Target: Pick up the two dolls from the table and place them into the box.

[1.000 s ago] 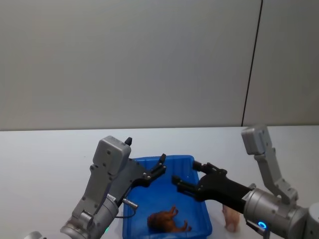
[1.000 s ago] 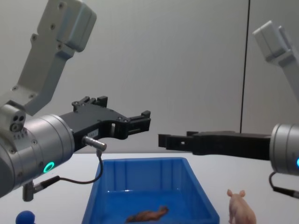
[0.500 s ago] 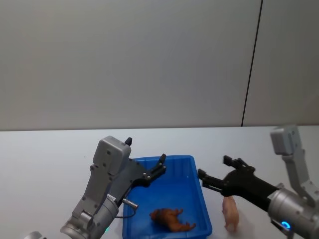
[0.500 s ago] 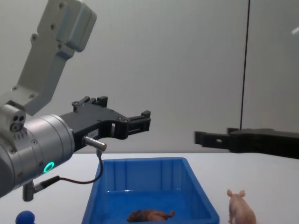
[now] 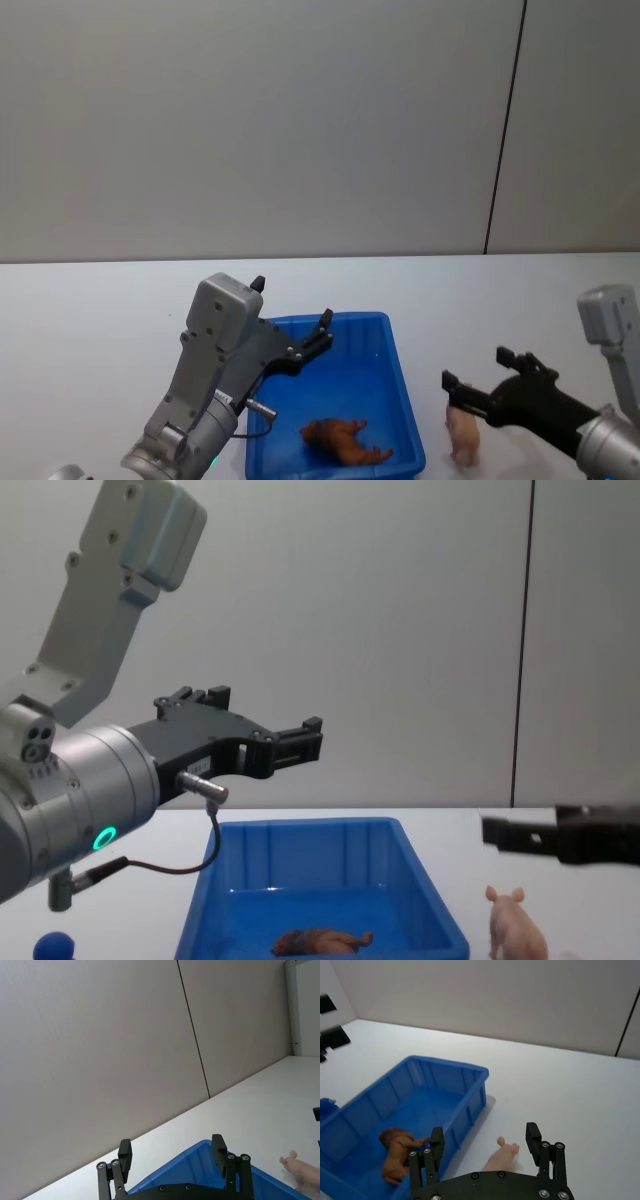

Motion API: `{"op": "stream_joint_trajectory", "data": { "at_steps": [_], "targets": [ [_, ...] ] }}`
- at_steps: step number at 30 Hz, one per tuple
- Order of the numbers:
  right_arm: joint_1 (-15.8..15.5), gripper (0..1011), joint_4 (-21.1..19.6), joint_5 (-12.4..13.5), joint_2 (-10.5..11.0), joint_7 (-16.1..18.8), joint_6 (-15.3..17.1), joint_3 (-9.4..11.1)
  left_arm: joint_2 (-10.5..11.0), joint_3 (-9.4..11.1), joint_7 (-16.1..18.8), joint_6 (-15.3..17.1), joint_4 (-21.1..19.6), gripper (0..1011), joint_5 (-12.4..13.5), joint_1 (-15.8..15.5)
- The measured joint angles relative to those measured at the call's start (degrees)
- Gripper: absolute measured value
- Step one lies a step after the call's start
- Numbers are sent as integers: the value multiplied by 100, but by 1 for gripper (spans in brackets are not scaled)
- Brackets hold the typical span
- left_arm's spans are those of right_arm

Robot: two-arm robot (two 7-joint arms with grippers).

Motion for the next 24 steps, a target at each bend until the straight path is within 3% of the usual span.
{"op": "stream_joint_trajectory", "data": {
  "at_steps": [9, 20, 24],
  "targets": [
    [-146, 1001, 94, -131, 50, -130, 139, -41, 0, 0, 0, 0, 0, 1003, 0, 0],
    [-133, 1001, 344, -242, -55, -192, 263, -153, 0, 0, 0, 0, 0, 1003, 0, 0],
    [-99, 941, 429, -247, -103, -213, 309, -183, 0, 0, 0, 0, 0, 1003, 0, 0]
  ]
}}
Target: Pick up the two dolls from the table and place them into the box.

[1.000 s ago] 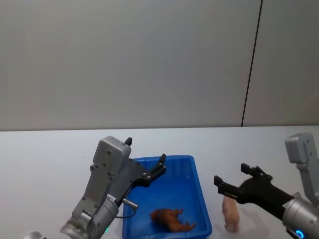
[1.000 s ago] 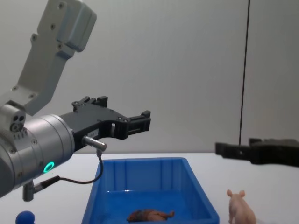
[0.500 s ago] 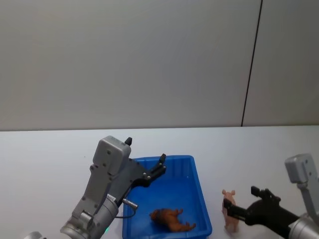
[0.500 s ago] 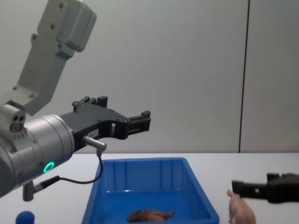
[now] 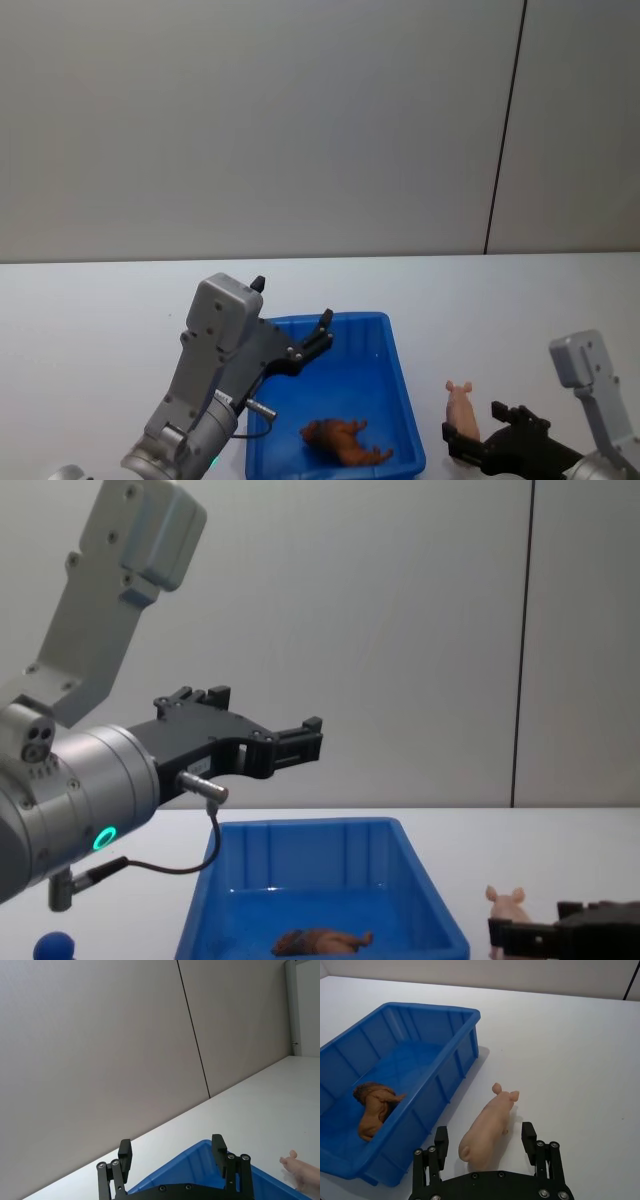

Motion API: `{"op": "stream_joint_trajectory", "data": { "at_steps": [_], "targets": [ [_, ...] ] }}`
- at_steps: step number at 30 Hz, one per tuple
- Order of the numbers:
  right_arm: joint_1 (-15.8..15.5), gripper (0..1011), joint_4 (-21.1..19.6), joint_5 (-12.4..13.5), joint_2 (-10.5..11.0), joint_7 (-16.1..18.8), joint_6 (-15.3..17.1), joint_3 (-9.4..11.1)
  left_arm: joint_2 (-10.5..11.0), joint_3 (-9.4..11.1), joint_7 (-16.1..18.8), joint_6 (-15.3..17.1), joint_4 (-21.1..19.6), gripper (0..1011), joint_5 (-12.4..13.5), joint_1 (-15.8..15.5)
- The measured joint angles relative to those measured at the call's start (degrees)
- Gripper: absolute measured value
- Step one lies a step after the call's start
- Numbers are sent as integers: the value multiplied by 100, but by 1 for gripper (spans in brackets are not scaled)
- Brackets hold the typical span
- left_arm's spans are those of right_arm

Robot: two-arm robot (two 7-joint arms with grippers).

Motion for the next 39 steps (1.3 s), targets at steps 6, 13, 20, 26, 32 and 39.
{"op": "stream_joint_trajectory", "data": {
  "at_steps": [6, 13, 20, 26, 32, 39],
  "targets": [
    [58, 780, 133, 26, -75, -66, 72, -34, 0, 0, 0, 0, 0, 1003, 0, 0],
    [122, 566, 266, 67, -152, -161, 135, -60, 0, 0, 0, 0, 0, 1003, 0, 0],
    [147, 383, 314, 94, -187, -238, 156, -67, 0, 0, 0, 0, 0, 1003, 0, 0],
    [154, 372, 303, 85, -202, -337, 72, -69, 0, 0, 0, 0, 0, 1003, 0, 0],
    [159, 372, 185, 26, -206, -406, -121, -65, 0, 0, 0, 0, 0, 1003, 0, 0],
    [232, 371, -53, -47, -223, -329, -348, -59, 0, 0, 0, 0, 0, 1003, 0, 0]
  ]
}}
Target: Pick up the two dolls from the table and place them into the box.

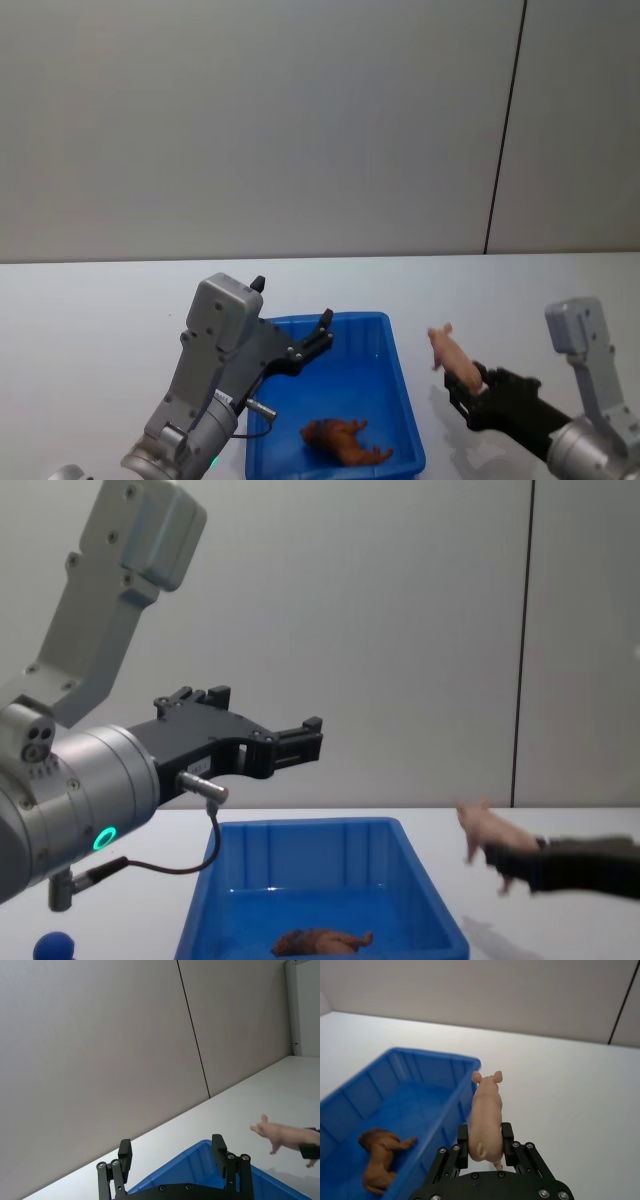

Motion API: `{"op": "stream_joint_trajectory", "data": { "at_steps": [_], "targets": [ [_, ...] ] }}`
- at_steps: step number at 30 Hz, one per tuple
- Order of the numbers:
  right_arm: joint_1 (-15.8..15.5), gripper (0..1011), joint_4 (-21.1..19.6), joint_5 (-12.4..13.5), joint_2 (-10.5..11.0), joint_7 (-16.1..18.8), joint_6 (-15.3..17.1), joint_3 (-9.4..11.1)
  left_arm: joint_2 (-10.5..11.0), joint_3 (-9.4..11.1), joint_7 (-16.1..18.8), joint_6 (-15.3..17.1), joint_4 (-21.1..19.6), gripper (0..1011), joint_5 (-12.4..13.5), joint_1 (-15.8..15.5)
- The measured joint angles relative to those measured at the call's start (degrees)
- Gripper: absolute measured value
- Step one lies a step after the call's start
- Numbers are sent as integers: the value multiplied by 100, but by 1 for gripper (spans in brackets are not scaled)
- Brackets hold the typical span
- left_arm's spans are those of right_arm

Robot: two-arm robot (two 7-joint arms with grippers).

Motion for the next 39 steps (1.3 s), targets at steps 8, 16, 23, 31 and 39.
{"op": "stream_joint_trajectory", "data": {
  "at_steps": [8, 16, 23, 31, 39],
  "targets": [
    [187, 372, -158, -29, -80, 274, -60, -18, 0, 0, 0, 0, 0, 1003, 0, 0],
    [497, 371, -107, -30, -290, 639, 155, -126, 0, 0, 0, 0, 0, 1003, 0, 0],
    [758, 456, 212, -70, -547, 817, 350, -289, 0, 0, 0, 0, 0, 1003, 0, 0],
    [923, 725, 496, -150, -716, 920, 416, -412, 0, 0, 0, 0, 0, 1003, 0, 0],
    [950, 916, 553, -175, -694, 950, 349, -400, 0, 0, 0, 0, 0, 1003, 0, 0]
  ]
}}
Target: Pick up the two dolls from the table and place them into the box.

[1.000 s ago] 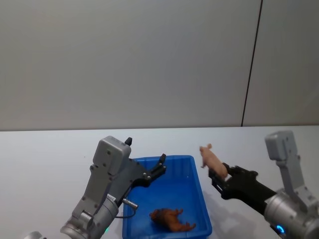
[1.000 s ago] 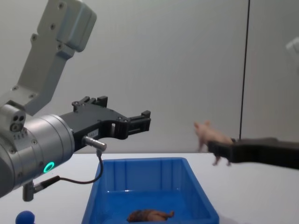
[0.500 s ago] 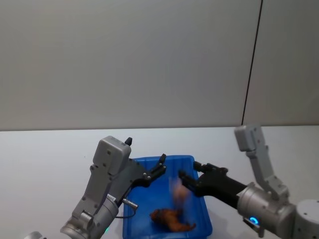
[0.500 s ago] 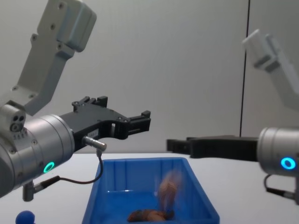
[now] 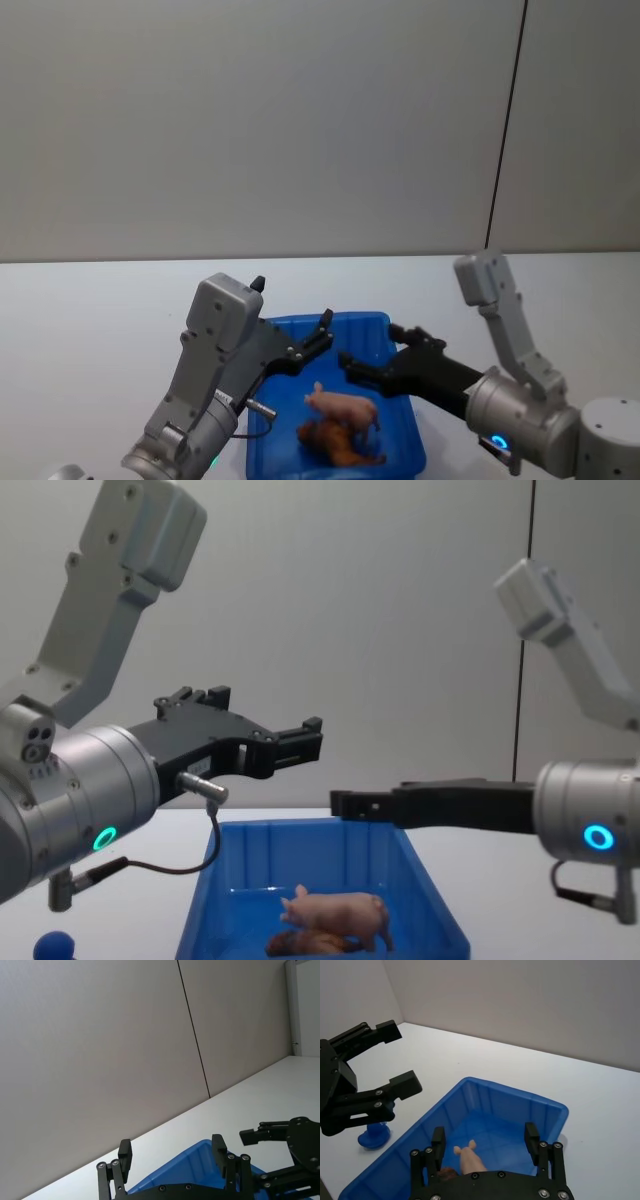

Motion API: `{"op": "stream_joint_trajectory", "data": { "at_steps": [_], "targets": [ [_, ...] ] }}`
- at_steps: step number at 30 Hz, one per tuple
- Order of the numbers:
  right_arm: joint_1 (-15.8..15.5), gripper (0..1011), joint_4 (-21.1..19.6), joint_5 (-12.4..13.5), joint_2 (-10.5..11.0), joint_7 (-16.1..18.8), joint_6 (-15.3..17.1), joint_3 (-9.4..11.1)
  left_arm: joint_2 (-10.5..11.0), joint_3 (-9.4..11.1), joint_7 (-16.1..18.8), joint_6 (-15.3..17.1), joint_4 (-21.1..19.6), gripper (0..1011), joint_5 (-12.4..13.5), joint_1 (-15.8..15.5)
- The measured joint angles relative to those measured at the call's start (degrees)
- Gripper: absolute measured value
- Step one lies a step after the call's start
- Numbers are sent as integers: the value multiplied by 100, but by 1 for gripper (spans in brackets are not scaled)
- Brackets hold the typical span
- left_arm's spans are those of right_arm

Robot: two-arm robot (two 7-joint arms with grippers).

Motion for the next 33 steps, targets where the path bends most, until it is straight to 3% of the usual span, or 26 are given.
{"op": "stream_joint_trajectory", "data": {
  "at_steps": [3, 19, 33],
  "targets": [
    [-64, 1001, -75, 30, 114, 6, -102, 82, 0, 0, 0, 0, 0, 1003, 0, 0],
    [-641, 1001, -686, 501, 860, 35, -619, 583, 0, 0, 0, 0, 0, 1003, 0, 0],
    [-926, 1001, -955, 739, 1182, 43, -831, 790, 117, -49, 30, 99, -123, 1003, 55, 83]
  ]
}}
